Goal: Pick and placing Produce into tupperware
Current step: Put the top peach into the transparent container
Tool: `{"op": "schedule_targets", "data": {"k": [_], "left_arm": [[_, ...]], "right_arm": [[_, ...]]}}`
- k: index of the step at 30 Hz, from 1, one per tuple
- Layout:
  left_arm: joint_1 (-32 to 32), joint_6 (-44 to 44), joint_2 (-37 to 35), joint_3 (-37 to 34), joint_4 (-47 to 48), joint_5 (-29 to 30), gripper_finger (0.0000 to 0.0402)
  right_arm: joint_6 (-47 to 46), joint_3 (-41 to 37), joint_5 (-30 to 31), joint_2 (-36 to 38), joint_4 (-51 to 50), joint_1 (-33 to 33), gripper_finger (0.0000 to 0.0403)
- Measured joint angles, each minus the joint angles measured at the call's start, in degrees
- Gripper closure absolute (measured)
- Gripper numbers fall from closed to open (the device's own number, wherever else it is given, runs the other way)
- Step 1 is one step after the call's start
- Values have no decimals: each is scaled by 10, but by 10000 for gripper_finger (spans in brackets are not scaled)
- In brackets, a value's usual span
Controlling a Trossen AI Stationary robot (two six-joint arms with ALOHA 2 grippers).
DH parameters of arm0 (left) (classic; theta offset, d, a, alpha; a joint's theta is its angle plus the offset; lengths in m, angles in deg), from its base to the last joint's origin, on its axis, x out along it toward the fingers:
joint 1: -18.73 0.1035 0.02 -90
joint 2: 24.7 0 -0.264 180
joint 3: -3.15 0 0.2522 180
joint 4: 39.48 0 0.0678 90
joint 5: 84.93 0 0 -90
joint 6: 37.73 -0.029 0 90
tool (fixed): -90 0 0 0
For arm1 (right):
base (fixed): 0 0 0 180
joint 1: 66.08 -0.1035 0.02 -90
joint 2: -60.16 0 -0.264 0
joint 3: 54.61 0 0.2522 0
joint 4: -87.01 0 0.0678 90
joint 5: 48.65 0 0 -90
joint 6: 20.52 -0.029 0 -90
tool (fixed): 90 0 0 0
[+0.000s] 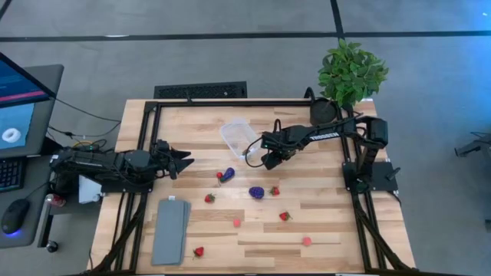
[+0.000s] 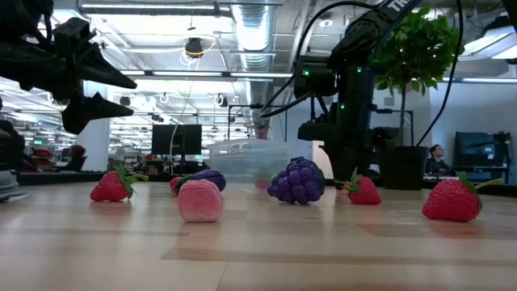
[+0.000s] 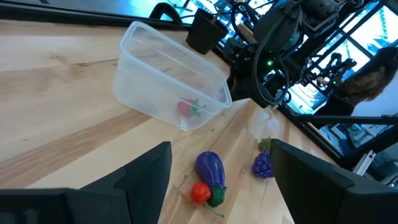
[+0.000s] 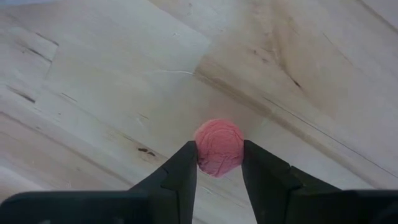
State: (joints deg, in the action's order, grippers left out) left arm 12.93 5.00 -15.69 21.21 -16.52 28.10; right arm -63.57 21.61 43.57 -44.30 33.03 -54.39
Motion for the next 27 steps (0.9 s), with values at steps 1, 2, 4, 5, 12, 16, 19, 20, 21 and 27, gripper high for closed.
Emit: {"op": "schedule_targets", "data": {"k": [1, 2, 4, 5, 12, 16, 19, 20, 21, 27], "left_arm": [[0, 0, 0, 0, 0, 0, 141], [0, 0, 0, 0, 0, 0, 141], [0, 0, 0, 0, 0, 0, 141], [0, 0, 0, 0, 0, 0, 141], [0, 0, 0, 0, 0, 0, 141], [0, 0, 0, 0, 0, 0, 141], [0, 0, 0, 0, 0, 0, 141], [0, 0, 0, 0, 0, 0, 141], [0, 0, 0, 0, 0, 0, 141], [0, 0, 0, 0, 0, 0, 141]], "right_arm": [[0, 0, 0, 0, 0, 0, 260], [0, 0, -1, 0, 0, 0, 261], [0, 0, -3, 0, 0, 0, 263], [0, 0, -3, 0, 0, 0, 264], [0, 0, -5, 0, 0, 0, 264], [0, 0, -9, 0, 0, 0, 265], [0, 0, -19, 1, 0, 0, 264], [0, 0, -23, 2, -1, 0, 264], [0, 0, -24, 3, -2, 0, 264], [0, 1, -26, 22, -5, 0, 266]]}}
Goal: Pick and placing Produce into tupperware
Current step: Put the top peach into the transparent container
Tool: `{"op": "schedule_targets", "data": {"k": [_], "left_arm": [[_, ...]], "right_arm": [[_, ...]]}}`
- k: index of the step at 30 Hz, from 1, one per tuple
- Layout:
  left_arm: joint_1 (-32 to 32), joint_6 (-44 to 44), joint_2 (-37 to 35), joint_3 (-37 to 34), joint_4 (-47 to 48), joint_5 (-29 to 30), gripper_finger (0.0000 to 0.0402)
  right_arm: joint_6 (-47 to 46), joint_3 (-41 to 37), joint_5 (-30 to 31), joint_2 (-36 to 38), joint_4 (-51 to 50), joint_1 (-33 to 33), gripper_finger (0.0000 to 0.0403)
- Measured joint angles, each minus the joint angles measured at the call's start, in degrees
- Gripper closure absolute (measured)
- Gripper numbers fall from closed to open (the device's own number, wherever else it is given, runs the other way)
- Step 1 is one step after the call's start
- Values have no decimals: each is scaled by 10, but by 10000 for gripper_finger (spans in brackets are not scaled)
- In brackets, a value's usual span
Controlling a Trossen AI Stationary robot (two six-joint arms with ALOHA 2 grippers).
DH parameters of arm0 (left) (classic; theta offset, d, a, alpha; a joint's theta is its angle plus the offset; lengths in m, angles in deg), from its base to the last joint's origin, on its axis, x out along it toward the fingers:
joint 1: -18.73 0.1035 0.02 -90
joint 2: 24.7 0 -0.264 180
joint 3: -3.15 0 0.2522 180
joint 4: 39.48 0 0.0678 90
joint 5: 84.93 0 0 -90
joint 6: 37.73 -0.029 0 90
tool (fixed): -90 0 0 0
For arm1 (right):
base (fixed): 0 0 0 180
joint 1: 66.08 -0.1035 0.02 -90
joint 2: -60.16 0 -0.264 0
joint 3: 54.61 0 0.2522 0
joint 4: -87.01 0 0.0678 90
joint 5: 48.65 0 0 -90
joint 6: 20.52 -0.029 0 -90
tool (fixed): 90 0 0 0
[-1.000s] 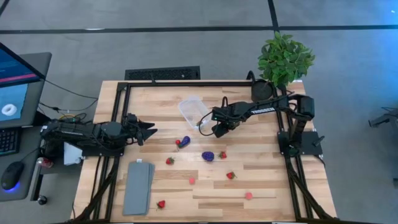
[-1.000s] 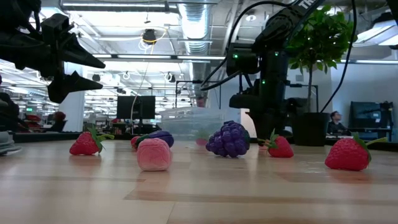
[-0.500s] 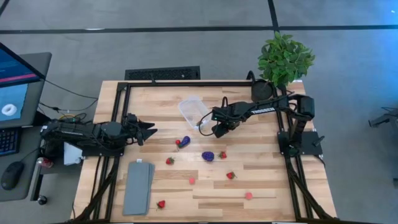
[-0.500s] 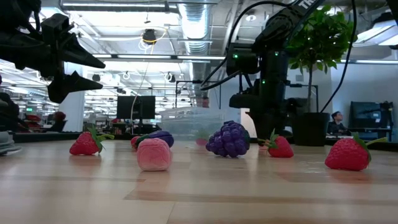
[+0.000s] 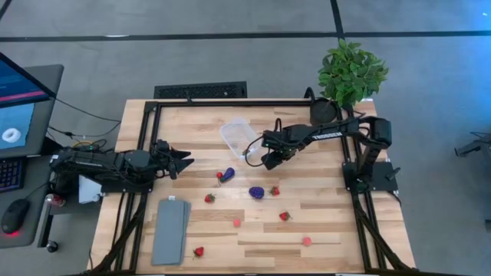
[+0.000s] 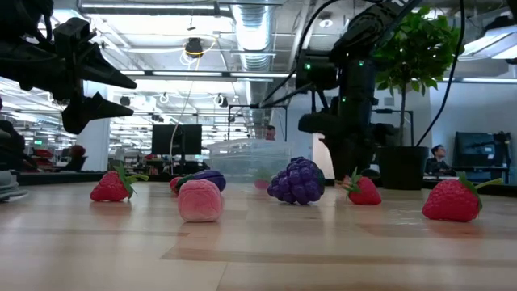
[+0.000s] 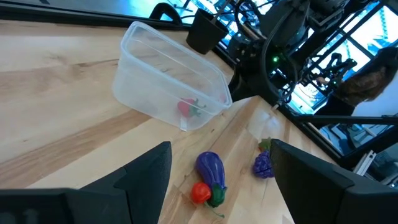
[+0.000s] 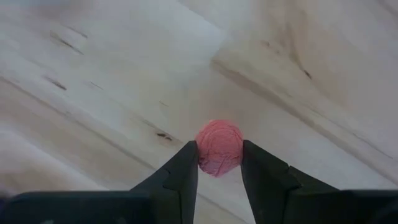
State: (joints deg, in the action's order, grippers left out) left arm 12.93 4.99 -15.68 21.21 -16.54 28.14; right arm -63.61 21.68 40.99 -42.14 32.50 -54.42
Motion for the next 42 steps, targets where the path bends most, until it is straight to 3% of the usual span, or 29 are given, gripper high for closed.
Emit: {"op": "schedule_targets", "data": {"k": [13, 21, 30, 42], "left_arm": [[0, 0, 0, 0, 0, 1, 141], [0, 0, 0, 0, 0, 1, 141], [0, 5, 0, 0, 0, -11, 141], [0, 12, 0, 0, 0, -13, 141]], "right_arm": [[0, 0, 3, 104, 1, 1, 264], [1, 0, 4, 147, 104, 1, 265], [8, 0, 3, 137, 219, 1, 267], [16, 1, 3, 60, 416, 0, 268]]}}
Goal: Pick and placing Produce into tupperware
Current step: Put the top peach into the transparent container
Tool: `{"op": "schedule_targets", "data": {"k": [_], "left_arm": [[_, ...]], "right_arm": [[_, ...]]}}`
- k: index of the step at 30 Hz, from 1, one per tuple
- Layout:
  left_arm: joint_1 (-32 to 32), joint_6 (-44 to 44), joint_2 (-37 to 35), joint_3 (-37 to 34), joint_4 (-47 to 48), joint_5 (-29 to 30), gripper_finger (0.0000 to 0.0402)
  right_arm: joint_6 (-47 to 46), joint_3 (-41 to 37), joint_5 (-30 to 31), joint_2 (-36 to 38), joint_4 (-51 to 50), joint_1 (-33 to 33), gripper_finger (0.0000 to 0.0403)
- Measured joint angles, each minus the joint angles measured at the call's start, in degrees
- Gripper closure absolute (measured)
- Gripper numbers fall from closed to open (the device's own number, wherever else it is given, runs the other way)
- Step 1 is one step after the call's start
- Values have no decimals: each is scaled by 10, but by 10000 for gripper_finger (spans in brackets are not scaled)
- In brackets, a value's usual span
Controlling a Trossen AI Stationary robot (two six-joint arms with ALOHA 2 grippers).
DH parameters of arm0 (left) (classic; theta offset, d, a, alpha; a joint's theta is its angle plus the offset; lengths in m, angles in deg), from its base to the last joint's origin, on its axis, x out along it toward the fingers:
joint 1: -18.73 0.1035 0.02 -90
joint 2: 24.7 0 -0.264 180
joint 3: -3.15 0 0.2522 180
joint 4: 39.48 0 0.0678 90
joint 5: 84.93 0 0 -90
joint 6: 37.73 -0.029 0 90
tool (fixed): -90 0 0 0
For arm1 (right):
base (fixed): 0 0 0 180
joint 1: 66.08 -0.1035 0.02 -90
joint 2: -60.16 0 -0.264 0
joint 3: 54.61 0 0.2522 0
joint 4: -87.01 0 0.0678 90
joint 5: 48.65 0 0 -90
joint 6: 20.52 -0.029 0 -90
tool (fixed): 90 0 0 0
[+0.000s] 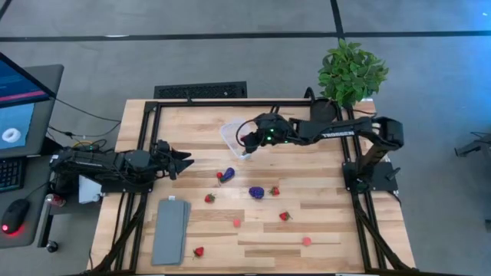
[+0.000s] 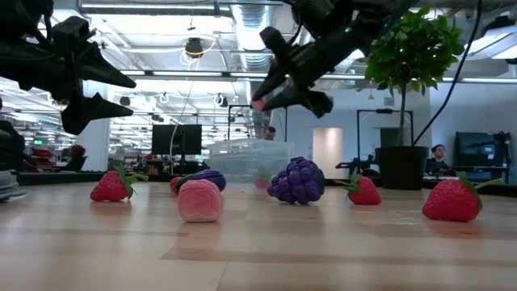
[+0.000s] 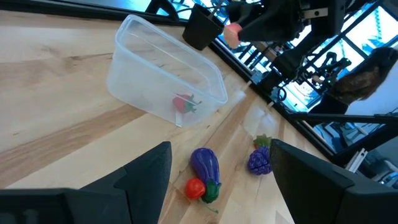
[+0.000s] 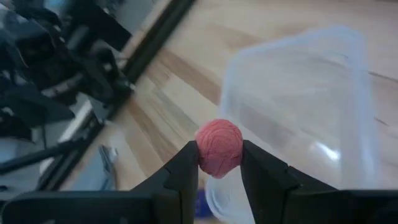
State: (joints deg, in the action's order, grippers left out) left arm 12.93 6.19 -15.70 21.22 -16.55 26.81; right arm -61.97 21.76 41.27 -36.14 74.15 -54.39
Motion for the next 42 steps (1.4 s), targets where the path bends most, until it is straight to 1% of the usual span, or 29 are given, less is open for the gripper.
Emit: {"op": "schedule_targets", "data": {"k": [3, 10, 15, 27, 34, 38, 42], "left_arm": [[0, 0, 0, 0, 0, 0, 141], [0, 0, 0, 0, 0, 0, 141], [0, 2, 0, 0, 0, 0, 141], [0, 1, 0, 0, 0, 2, 141], [0, -7, 0, 0, 0, 13, 141], [0, -7, 0, 0, 0, 15, 141], [0, -8, 0, 0, 0, 15, 141]], "right_arm": [[1, 7, 0, -30, 30, 1, 268], [29, 60, 1, -99, 28, 2, 267], [31, 94, 1, -131, 12, 9, 265], [66, 136, 4, -136, -82, 20, 266], [74, 138, 7, -136, -117, 25, 265], [74, 138, 7, -136, -122, 27, 254], [75, 138, 7, -136, -122, 27, 235]]}}
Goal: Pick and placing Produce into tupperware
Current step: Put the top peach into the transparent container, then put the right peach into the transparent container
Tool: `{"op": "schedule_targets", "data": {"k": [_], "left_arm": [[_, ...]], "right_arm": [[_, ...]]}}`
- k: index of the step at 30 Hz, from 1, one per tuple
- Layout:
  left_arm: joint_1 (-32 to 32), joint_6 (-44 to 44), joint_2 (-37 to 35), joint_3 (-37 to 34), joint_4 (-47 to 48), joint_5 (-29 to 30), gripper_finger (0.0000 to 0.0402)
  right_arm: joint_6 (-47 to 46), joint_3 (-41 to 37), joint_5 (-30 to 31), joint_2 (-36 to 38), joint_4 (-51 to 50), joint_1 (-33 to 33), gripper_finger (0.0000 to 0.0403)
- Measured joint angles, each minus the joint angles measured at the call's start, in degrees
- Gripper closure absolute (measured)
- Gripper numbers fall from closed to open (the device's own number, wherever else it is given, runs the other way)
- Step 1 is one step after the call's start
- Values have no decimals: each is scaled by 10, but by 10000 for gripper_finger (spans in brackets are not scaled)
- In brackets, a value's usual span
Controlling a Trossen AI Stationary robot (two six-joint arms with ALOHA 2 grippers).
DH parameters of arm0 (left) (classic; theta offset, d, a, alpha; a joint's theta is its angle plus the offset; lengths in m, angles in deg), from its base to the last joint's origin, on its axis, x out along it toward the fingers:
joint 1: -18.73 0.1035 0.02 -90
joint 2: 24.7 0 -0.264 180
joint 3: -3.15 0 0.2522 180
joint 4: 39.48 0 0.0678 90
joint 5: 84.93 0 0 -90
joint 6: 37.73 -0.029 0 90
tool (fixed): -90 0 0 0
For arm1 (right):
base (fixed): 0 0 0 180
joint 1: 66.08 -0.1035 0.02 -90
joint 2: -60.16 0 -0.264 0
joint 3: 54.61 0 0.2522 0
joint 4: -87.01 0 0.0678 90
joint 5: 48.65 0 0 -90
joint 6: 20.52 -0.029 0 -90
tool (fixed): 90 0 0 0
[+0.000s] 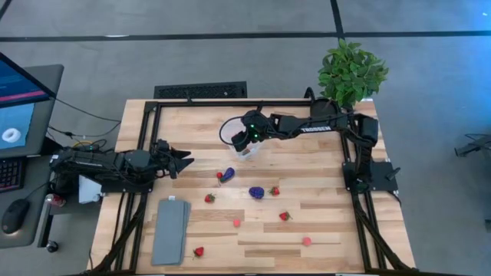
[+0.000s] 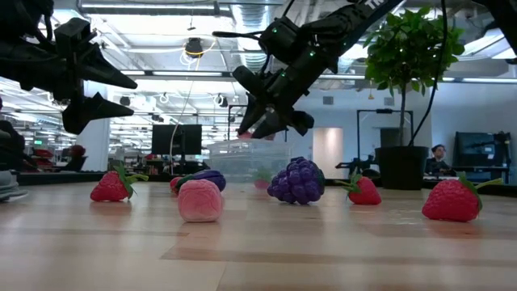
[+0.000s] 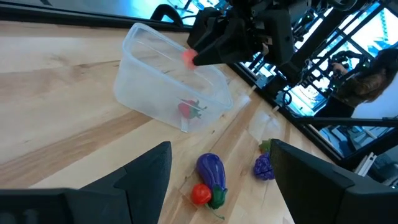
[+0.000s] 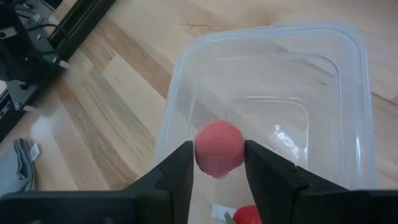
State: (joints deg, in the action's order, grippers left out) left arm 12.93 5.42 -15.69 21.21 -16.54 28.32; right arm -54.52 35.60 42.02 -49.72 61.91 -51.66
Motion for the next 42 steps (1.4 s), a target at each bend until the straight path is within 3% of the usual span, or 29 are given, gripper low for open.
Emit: {"op": "schedule_targets", "data": {"k": [13, 28, 34, 42], "left_arm": [[0, 1, 0, 0, 0, 0, 141], [0, 60, 0, 0, 0, 6, 141], [0, 76, 0, 0, 0, 7, 141], [0, 101, 0, 0, 0, 6, 141]], "right_arm": [[27, 0, -24, 24, -31, -9, 176], [149, 0, 1, 220, -335, -100, 177], [149, 0, 51, 268, -445, -154, 177], [107, -26, 71, 307, -479, -218, 177]]}}
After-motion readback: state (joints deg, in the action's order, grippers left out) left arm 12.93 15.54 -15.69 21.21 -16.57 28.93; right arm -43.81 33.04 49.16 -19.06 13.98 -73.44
